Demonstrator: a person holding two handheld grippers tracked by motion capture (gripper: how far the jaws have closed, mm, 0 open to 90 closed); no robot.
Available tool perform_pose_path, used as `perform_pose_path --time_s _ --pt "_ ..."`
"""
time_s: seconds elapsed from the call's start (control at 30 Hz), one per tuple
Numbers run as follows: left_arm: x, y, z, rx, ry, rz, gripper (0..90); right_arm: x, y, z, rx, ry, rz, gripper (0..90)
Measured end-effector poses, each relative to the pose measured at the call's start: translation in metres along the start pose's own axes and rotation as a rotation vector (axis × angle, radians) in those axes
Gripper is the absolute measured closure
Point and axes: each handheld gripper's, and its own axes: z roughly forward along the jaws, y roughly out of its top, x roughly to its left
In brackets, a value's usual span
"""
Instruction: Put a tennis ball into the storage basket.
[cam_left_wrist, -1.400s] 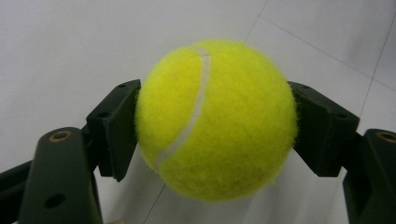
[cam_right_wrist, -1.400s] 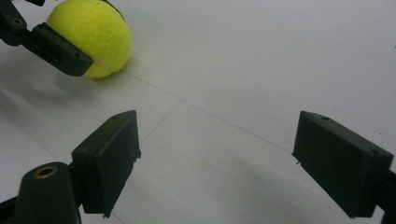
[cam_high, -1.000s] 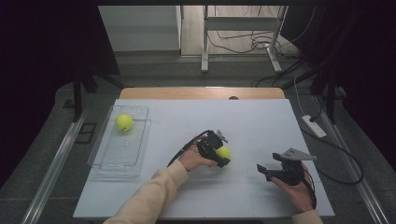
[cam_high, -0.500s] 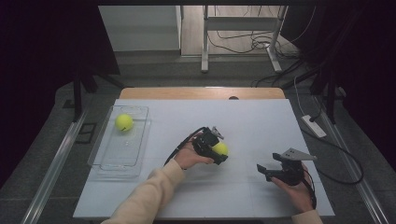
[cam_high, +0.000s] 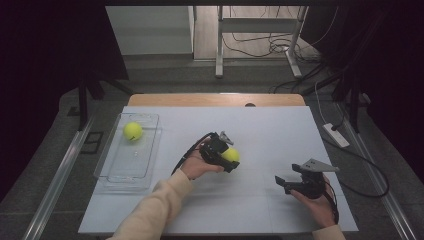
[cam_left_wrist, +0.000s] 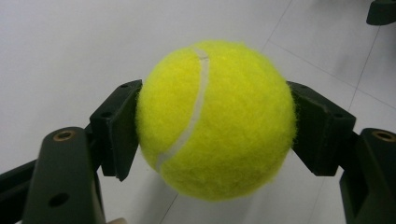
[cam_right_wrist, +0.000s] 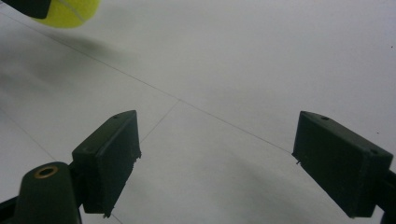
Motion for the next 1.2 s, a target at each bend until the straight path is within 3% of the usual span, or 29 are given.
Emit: perform_pose_path --time_s 0.37,1.2 --pt "0.006 -0.003 -0.013 -0.028 0.025 -0.024 26.7 0.0 0.0 0.0 -0.001 0.0 0.006 14.9" --pt "0.013 -0.003 -0.034 -0.066 0.07 -0.035 26.7 0.0 0.0 -0.001 -0.006 0.0 0.008 14.9"
